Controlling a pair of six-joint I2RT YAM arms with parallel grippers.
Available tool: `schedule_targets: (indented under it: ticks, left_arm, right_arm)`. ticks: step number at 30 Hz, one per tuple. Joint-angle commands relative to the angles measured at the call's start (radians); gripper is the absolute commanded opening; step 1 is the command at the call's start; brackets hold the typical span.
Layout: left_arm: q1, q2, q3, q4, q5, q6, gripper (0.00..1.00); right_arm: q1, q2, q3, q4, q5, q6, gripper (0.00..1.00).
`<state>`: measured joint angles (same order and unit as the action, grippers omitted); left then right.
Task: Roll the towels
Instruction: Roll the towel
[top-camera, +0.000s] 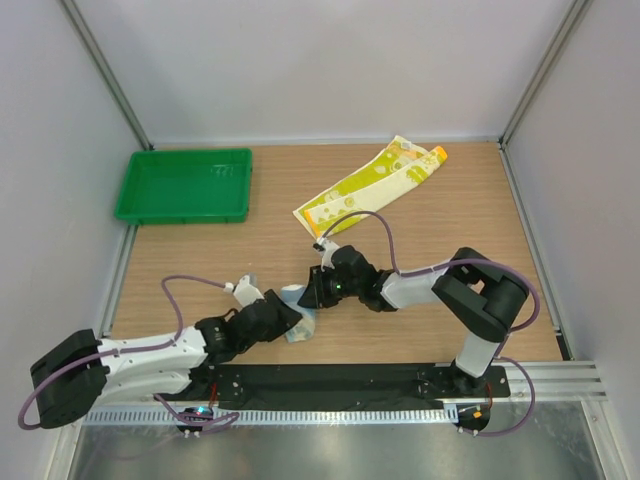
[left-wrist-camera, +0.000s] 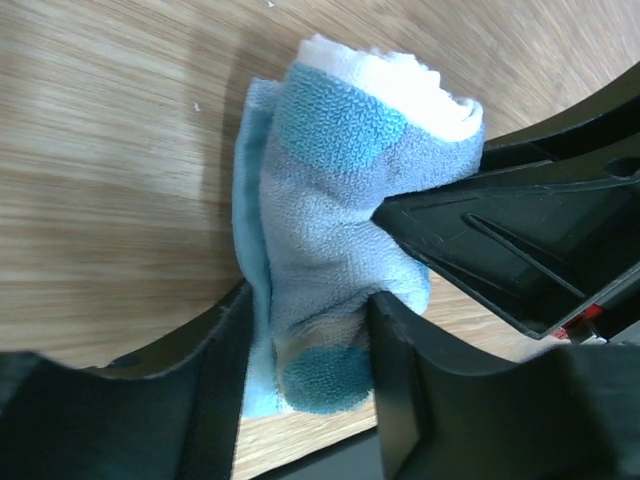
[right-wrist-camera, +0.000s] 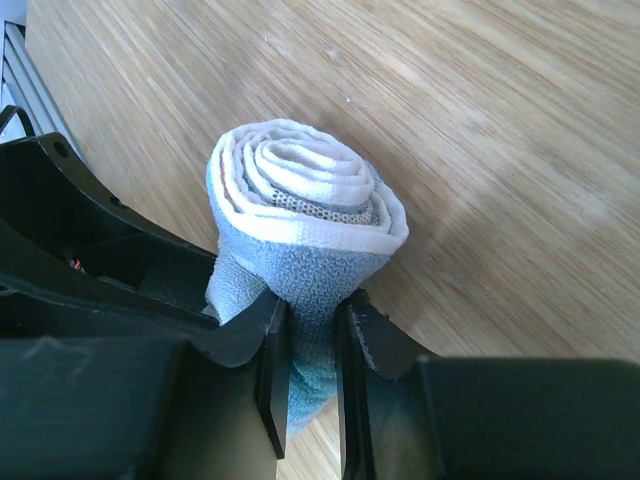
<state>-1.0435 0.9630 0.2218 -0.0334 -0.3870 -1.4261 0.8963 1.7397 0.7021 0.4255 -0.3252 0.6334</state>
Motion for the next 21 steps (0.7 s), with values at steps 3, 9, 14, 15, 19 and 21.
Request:
schedule_targets:
  ticks: [3,9,14,15,19,21]
  left_arm:
    - [0.022,0.065,-0.059,0.029,-0.003,0.010,0.33]
    - [0.022,-0.073,0.010,-0.120,-0.001,0.073,0.58]
    - [0.022,-0.200,0.106,-0.334,-0.013,0.162,0.93]
    - [0.023,-0.222,0.122,-0.345,-0.019,0.171,0.95]
    - [0.023,-0.231,0.088,-0.332,-0.033,0.174,0.98]
    - [0.023,-0.216,0.059,-0.242,-0.026,0.168,0.98]
  right_arm:
    - [0.018,0.050,-0.026,-0.045,-0.020,-0.015,0.16]
    - [0.018,0.067,-0.019,-0.056,-0.011,-0.021,0.16]
    - [0.019,0.083,-0.003,-0.073,-0.008,-0.028,0.16]
    - [0.018,0.084,-0.001,-0.070,-0.008,-0.028,0.16]
    - [0.019,0.086,0.002,-0.065,-0.008,-0.021,0.16]
    - [0.020,0.084,0.002,-0.064,-0.005,-0.018,0.16]
